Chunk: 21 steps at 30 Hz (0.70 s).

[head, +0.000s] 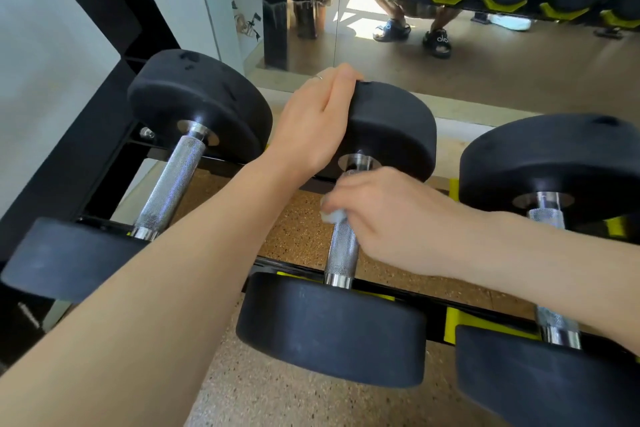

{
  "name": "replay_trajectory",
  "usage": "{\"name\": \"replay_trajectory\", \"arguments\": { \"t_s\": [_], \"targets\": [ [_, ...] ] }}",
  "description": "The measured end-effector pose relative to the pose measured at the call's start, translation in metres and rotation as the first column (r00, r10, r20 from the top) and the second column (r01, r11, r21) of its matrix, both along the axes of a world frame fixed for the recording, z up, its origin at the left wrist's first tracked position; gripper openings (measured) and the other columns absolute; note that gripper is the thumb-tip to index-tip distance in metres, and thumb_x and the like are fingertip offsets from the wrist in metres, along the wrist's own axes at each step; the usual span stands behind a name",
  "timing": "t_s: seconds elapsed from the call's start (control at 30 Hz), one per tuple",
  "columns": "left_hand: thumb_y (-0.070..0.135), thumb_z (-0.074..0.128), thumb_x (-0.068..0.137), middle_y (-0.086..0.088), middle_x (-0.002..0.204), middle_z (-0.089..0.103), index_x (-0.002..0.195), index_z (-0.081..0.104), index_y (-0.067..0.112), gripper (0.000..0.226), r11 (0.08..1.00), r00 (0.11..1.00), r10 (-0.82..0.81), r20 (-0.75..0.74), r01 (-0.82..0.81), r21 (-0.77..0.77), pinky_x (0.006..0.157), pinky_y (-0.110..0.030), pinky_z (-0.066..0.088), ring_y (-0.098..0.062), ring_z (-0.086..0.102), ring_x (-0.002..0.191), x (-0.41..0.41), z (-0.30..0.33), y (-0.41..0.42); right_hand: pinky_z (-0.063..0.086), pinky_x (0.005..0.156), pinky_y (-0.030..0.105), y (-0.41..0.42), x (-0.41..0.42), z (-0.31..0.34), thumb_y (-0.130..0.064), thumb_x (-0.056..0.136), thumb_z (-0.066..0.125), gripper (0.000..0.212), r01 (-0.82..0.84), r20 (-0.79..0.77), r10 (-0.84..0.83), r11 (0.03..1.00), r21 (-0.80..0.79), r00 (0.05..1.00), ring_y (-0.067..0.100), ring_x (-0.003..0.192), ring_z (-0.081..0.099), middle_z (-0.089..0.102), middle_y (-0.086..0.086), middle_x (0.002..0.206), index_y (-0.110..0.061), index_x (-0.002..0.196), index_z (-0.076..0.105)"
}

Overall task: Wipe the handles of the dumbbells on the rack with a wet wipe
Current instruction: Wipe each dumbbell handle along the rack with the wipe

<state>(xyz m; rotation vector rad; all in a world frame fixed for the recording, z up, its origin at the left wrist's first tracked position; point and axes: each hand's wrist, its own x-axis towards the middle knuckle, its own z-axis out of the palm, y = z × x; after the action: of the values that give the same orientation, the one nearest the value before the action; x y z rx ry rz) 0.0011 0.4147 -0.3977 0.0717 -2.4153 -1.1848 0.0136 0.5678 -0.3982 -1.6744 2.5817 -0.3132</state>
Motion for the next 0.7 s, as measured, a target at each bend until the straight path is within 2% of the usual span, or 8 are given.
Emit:
{"name": "replay_trajectory", "arguments": {
  "t_s": [0.13,0.2,0.3,0.37,0.4,0.53,0.63,0.7],
  "targets": [
    [0.031,0.023,0.110,-0.003,0.096,0.059,0.099,0.058,0.012,0.041,1.000,1.000,0.005,0.019,-0.006,0.023,0.083,-0.032,0.040,-0.012,0.051,0.092,0.001,0.000,0.001,0.050,0.089,0.026,0.003,0.024,0.008,-0.003,0.085,0.045,0.043,-0.144,0.293,0.103,0.982,0.124,0.950,0.005,0.096,0.061,0.070,-0.007,0.107,-0.027,0.107,0.073],
    [0.031,0.023,0.110,-0.001,0.093,0.057,0.099,0.058,0.013,0.040,1.000,1.000,0.001,0.019,-0.002,0.016,0.080,-0.031,0.039,-0.012,0.050,0.091,0.001,0.000,0.001,0.048,0.087,0.017,0.002,0.016,0.014,-0.004,0.088,0.045,0.043,-0.100,0.323,0.067,0.991,0.087,0.944,-0.001,0.090,0.059,0.070,-0.008,0.106,-0.029,0.111,0.072],
    [0.029,0.025,0.110,0.003,0.091,0.055,0.098,0.057,0.013,0.038,1.000,1.000,0.004,-0.007,-0.004,0.002,0.079,-0.031,0.037,-0.014,0.050,0.090,-0.001,0.000,0.000,0.049,0.090,0.034,-0.003,-0.006,0.010,0.001,0.088,0.050,0.038,0.003,0.071,0.002,0.997,-0.075,0.997,0.015,0.102,0.059,0.065,-0.001,0.108,-0.020,0.112,0.069],
    [0.029,0.025,0.110,0.003,0.091,0.055,0.098,0.057,0.013,0.038,1.000,1.000,0.005,-0.006,-0.005,0.005,0.079,-0.032,0.037,-0.014,0.049,0.090,-0.001,0.000,0.000,0.049,0.088,0.039,-0.008,-0.008,0.000,0.002,0.084,0.052,0.032,0.011,-0.094,-0.009,1.000,0.015,0.996,0.022,0.103,0.056,0.063,0.003,0.105,-0.014,0.105,0.069],
    [0.030,0.024,0.110,0.003,0.091,0.055,0.099,0.057,0.013,0.039,1.000,1.000,0.002,0.001,-0.002,0.006,0.079,-0.032,0.038,-0.013,0.050,0.090,-0.001,0.000,0.000,0.049,0.088,0.040,-0.008,-0.006,-0.003,0.001,0.083,0.051,0.030,0.014,-0.104,-0.009,0.999,0.049,0.995,0.023,0.103,0.056,0.063,0.003,0.105,-0.014,0.103,0.069],
    [0.033,0.023,0.110,-0.001,0.094,0.057,0.099,0.057,0.014,0.041,1.000,1.000,0.004,0.020,-0.004,0.014,0.083,-0.034,0.040,-0.014,0.051,0.092,0.000,0.000,0.000,0.052,0.085,0.034,-0.001,0.017,0.000,-0.005,0.087,0.047,0.036,0.000,0.184,-0.007,0.999,0.038,0.983,0.014,0.097,0.061,0.068,-0.005,0.106,-0.022,0.106,0.072],
    [0.034,0.022,0.109,0.001,0.095,0.058,0.099,0.058,0.016,0.041,0.999,1.000,0.000,0.020,0.000,0.043,0.085,-0.034,0.041,-0.014,0.052,0.095,0.000,0.000,0.000,0.045,0.073,0.010,0.008,0.028,0.009,-0.004,0.089,0.046,0.042,-0.024,0.428,-0.030,0.993,0.120,0.903,-0.007,0.081,0.059,0.066,-0.026,0.081,-0.029,0.107,0.074],
    [0.032,0.023,0.109,0.002,0.094,0.057,0.099,0.058,0.015,0.041,0.999,1.000,-0.006,0.017,0.006,0.033,0.084,-0.033,0.040,-0.014,0.051,0.094,0.000,0.000,-0.001,0.045,0.063,0.008,0.016,0.020,0.016,-0.004,0.092,0.050,0.038,0.115,0.569,-0.131,0.991,0.064,0.812,-0.009,0.065,0.059,0.065,-0.023,0.067,-0.028,0.107,0.076]
  ]
}}
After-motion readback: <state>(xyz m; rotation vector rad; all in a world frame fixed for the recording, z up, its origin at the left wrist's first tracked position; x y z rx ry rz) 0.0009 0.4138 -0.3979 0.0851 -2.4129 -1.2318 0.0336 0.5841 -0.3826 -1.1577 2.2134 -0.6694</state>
